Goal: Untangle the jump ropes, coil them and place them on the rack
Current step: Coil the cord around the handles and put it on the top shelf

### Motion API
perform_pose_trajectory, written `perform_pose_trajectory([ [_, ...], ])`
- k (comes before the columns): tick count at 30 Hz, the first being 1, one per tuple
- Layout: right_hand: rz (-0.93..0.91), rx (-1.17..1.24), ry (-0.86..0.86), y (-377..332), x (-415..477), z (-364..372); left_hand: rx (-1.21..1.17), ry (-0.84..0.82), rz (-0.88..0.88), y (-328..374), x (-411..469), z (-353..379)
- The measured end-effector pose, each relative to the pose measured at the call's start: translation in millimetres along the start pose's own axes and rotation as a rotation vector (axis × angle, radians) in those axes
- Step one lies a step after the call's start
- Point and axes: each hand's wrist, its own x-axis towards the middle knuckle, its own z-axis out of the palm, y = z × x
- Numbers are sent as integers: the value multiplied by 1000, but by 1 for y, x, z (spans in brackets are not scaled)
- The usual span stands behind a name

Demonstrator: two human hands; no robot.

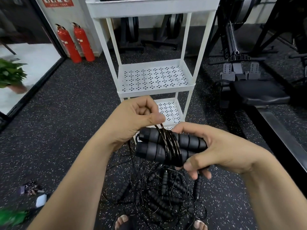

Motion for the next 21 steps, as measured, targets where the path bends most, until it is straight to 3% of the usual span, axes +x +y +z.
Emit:
perform_pose_trajectory([
  [5, -140, 110, 51, 2, 2, 0, -141, -44, -88, -3, 3, 10],
  [7, -190, 166, 91, 3, 4, 1, -201, 27, -152, -5, 4, 18],
  [9, -244, 209, 143, 3, 7, 2, -97, 130, -140, -11, 8, 23],
  [13, -353, 270, 363, 1, 14, 0, -45, 94, -158, -14, 9, 34],
  [16, -360, 224, 594, 3, 21, 0, 191, 49, -114, -14, 9, 44],
  [18, -343, 219, 690, 7, 25, 0, 464, 5, -96, -16, 9, 48],
  [21, -315, 196, 813, 13, 29, -6, 649, -141, -155, -15, 6, 58],
])
